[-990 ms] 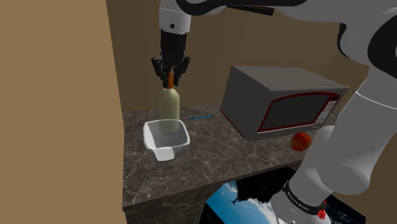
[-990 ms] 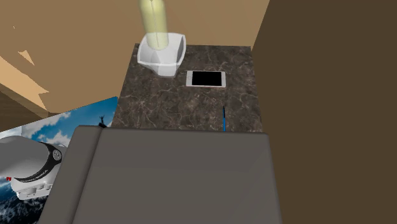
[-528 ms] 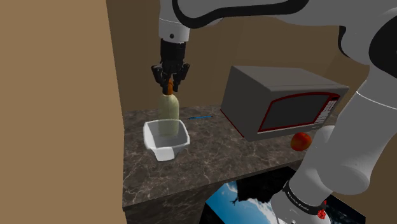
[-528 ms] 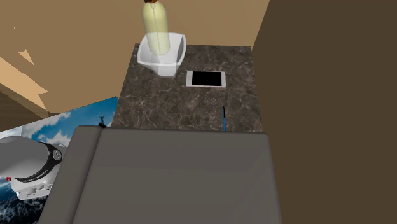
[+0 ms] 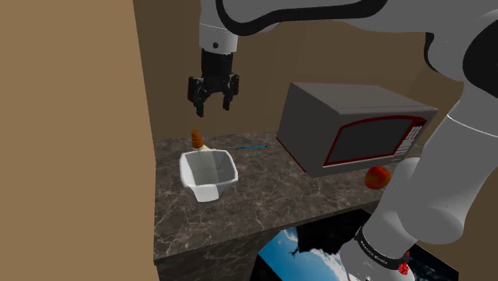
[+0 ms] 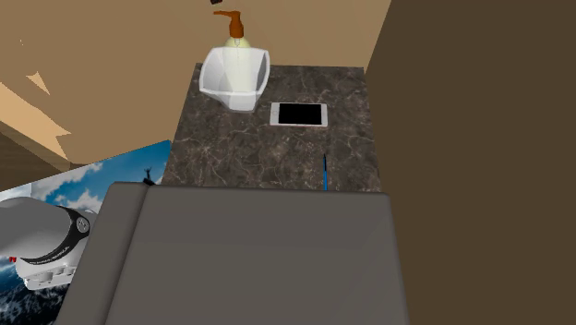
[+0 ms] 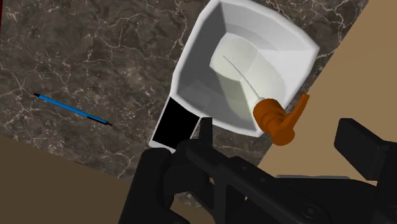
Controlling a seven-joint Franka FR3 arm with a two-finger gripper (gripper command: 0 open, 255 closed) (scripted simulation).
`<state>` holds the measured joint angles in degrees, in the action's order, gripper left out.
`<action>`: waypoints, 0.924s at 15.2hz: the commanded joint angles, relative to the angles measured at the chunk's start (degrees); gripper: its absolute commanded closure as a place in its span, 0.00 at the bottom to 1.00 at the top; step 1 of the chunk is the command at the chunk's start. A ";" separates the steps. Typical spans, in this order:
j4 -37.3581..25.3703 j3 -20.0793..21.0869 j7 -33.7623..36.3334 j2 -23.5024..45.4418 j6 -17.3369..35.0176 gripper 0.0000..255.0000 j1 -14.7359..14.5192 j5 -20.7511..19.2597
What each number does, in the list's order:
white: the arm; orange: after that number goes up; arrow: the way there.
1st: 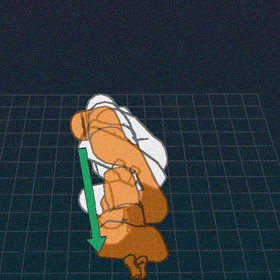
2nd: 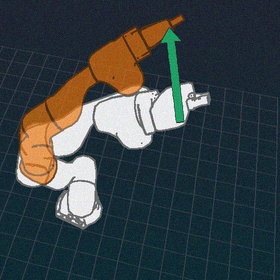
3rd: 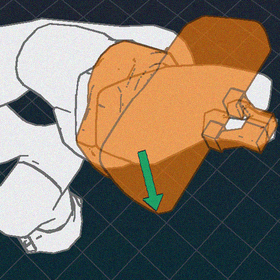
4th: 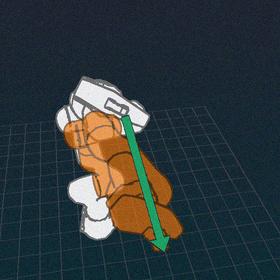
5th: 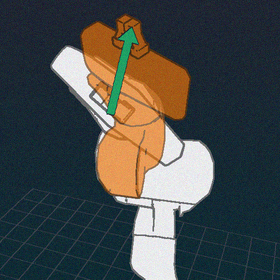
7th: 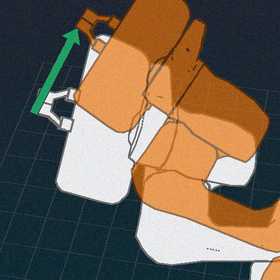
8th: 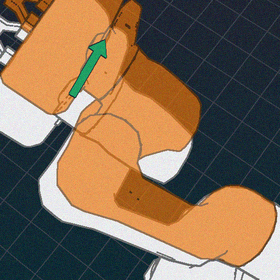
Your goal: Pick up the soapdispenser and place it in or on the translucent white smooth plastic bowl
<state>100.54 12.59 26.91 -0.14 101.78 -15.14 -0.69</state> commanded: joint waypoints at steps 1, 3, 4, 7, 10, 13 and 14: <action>0.00 0.00 0.00 0.00 0.00 0.00 0.00 0.00; -1.99 0.02 0.01 0.05 -1.94 0.00 -0.02 -0.01; -4.09 0.04 0.03 0.20 -3.90 0.00 -0.04 -0.04; -8.14 0.09 0.10 0.68 -7.47 0.00 -0.09 -0.14; -8.14 0.09 0.10 0.68 -7.47 0.00 -0.09 -0.14; -8.14 0.09 0.10 0.68 -7.47 0.00 -0.09 -0.14; -8.14 0.09 0.10 0.68 -7.47 0.00 -0.09 -0.14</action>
